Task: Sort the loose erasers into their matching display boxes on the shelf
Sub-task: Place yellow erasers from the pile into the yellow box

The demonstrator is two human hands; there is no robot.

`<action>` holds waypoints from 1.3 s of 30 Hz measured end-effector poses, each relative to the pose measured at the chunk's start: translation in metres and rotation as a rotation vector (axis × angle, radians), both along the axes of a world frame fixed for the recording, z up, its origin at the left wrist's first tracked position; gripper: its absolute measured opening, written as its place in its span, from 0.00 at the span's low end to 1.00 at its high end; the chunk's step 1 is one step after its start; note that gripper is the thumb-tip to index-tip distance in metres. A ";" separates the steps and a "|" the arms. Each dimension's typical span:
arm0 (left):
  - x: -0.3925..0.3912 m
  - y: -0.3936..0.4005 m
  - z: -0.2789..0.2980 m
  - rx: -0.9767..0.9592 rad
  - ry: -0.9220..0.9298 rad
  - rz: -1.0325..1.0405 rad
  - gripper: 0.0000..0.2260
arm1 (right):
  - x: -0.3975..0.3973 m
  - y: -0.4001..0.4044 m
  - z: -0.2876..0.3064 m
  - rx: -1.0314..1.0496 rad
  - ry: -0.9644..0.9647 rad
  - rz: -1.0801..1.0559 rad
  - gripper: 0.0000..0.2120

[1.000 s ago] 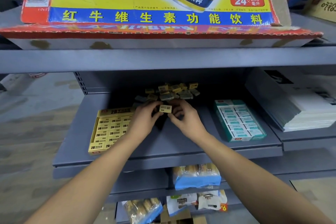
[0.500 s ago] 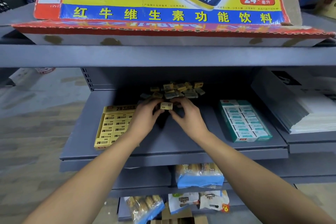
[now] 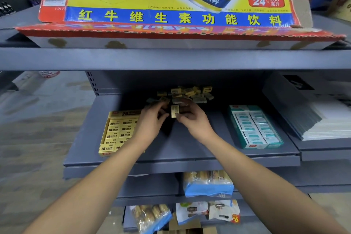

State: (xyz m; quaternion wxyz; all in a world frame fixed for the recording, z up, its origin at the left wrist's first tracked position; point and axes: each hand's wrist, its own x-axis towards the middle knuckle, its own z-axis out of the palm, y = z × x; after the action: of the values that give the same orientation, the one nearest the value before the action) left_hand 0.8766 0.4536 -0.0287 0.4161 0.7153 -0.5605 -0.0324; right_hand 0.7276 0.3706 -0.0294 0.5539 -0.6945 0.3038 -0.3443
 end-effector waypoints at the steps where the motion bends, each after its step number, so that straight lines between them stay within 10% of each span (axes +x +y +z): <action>1: -0.002 -0.001 0.000 0.014 -0.007 -0.014 0.18 | -0.001 -0.001 0.001 0.019 -0.008 -0.015 0.20; 7: -0.010 -0.004 -0.001 0.042 -0.035 -0.090 0.18 | -0.006 -0.008 -0.001 0.096 -0.017 -0.046 0.20; 17: 0.008 0.015 0.003 -0.007 -0.075 -0.034 0.16 | 0.006 0.001 -0.003 -0.874 0.187 0.011 0.09; 39: 0.103 0.162 -0.011 0.058 -0.056 0.527 0.15 | 0.128 0.080 -0.023 -0.797 0.115 0.399 0.04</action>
State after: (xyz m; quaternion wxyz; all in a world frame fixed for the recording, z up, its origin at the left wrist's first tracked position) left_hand 0.9800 0.6152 -0.0392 0.3737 0.8489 -0.3649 0.0807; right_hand 0.8558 0.4508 -0.0525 0.2811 -0.9166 0.0379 -0.2816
